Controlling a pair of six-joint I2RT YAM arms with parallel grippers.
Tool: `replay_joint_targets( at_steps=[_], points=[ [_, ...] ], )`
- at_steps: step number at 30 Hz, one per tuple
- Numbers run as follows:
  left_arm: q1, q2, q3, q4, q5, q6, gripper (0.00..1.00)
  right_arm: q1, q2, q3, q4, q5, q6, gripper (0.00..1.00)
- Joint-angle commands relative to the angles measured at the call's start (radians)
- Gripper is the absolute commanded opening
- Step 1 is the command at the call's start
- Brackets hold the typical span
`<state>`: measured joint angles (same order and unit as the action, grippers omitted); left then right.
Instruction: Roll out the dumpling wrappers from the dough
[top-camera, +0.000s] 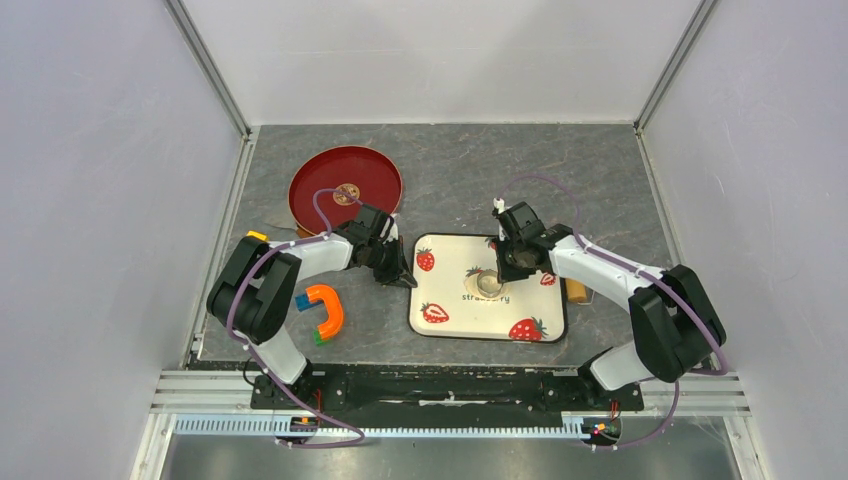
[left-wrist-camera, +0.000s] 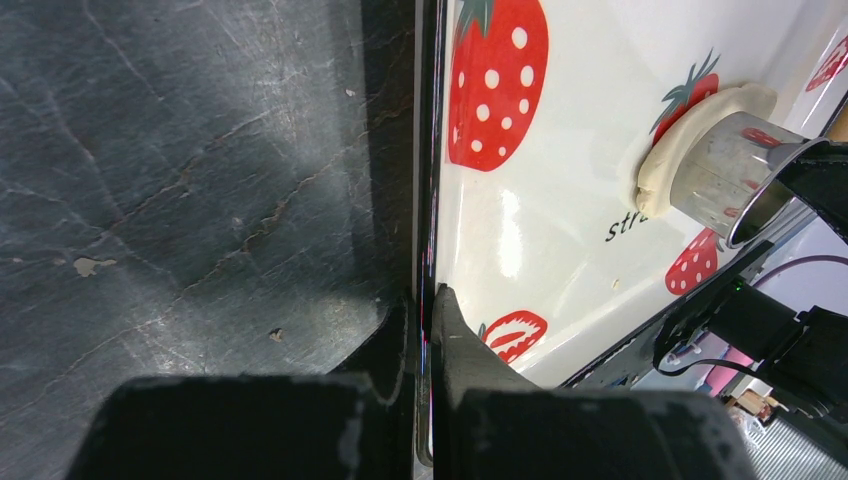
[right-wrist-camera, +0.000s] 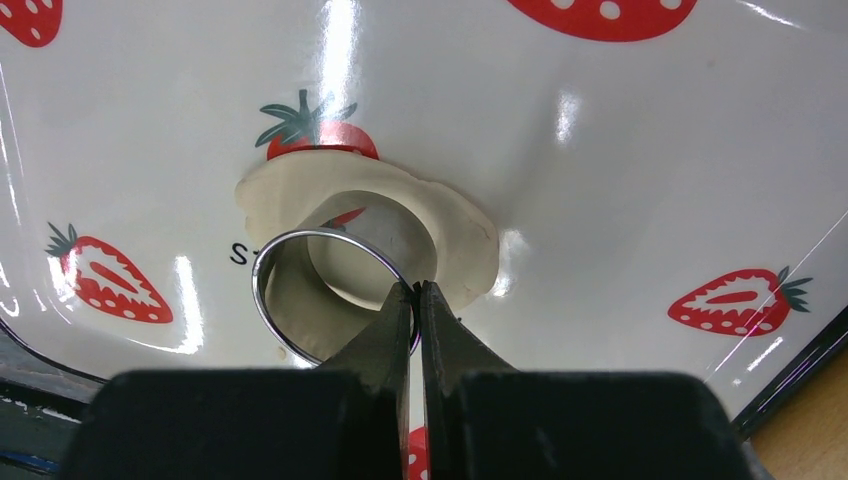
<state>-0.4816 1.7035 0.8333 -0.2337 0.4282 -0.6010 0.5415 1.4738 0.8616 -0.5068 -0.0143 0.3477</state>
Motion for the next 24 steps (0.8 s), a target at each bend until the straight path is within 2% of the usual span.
replay_joint_targets(
  at_steps=[1,7,9,14,16,19,24],
  points=[
    [-0.016,0.097,-0.057,-0.107,-0.189,0.07,0.02,0.007,0.005,0.007,0.045,-0.022,-0.004,0.0],
    [-0.015,0.079,-0.056,-0.119,-0.209,0.072,0.02,0.006,-0.003,-0.024,0.049,0.008,-0.009,0.07],
    [-0.015,0.063,-0.054,-0.127,-0.225,0.074,0.03,0.006,-0.014,-0.022,0.044,0.008,-0.008,0.18],
    [-0.026,-0.05,-0.045,-0.193,-0.323,0.076,0.3,0.006,-0.062,0.012,0.034,0.005,0.013,0.42],
    [-0.033,-0.105,-0.029,-0.239,-0.379,0.08,0.37,0.005,-0.082,0.037,0.026,0.003,0.016,0.51],
    [-0.052,-0.188,0.003,-0.288,-0.422,0.078,0.41,0.005,-0.102,0.064,0.016,-0.016,0.003,0.63],
    [-0.146,-0.25,0.099,-0.344,-0.461,0.061,0.42,-0.04,-0.13,0.023,0.07,-0.175,0.0,0.67]
  ],
)
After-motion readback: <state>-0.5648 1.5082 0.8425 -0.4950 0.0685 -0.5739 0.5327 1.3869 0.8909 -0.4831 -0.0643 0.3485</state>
